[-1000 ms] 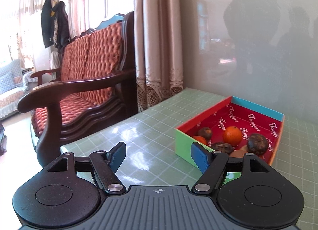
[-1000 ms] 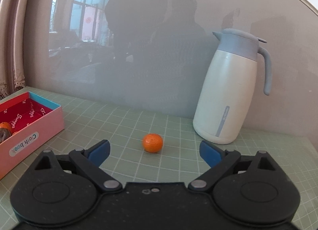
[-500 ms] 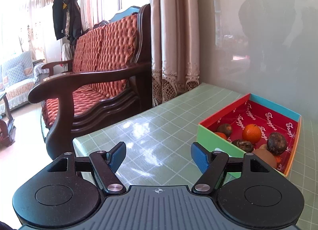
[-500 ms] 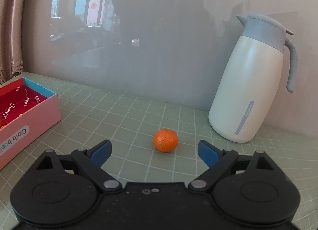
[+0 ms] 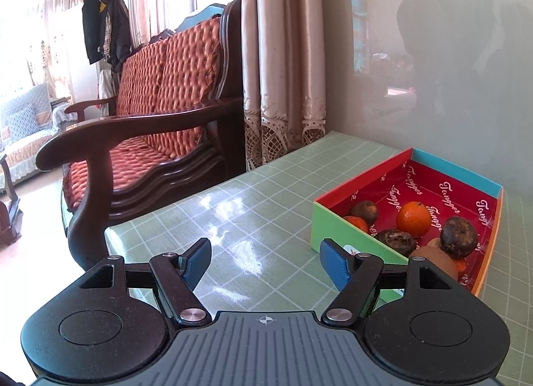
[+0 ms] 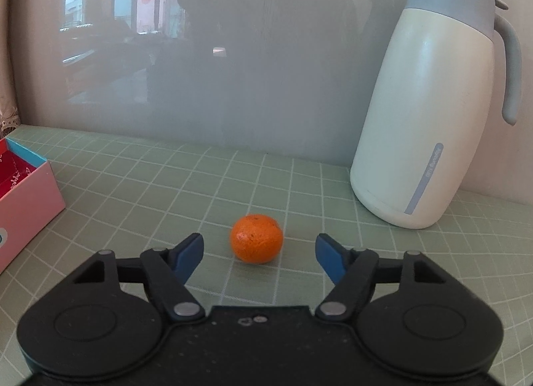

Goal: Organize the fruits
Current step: 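Move the right gripper to the mandarin and close on it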

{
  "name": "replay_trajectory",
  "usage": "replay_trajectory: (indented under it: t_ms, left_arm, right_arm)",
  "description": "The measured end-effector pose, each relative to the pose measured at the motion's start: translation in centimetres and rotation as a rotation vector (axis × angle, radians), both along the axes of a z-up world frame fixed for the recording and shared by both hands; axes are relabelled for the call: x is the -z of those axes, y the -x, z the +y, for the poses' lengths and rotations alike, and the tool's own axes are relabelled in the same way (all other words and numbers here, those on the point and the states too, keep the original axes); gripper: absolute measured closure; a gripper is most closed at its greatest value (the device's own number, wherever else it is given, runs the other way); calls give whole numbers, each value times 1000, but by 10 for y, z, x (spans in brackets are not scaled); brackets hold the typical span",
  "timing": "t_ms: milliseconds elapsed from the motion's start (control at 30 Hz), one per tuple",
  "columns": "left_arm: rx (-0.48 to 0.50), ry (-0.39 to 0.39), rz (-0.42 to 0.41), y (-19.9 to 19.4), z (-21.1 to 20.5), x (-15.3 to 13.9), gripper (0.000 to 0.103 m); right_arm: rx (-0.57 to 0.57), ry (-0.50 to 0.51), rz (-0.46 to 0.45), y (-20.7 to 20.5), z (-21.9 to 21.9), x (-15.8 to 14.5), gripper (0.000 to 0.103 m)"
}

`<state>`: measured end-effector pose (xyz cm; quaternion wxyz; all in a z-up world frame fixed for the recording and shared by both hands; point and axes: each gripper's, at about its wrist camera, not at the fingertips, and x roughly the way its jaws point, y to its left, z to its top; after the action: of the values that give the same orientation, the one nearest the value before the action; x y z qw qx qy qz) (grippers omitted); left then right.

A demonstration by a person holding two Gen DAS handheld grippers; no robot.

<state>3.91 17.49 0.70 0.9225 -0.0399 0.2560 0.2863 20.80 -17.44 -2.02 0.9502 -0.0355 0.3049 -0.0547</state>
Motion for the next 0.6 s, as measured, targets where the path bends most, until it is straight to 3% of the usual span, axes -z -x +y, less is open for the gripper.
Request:
replay_trajectory:
  t_ms: [200,400,500,600]
  left_arm:
    - [-3,24,14,-7,1,5,31]
    - [-75,59,13,-5,12,6,31]
    - [-112,44,6,0,17,6,31]
    - [-159,35,-12,5,21,4,31]
  right_arm:
    - [-8,-1,20,-10,-1,5,33]
    - [-6,-2,30,-12,-3,5,33]
    - [-10,-3,38,-14,-2,5,37]
    - [-21,-2,52,-18,0,8,48]
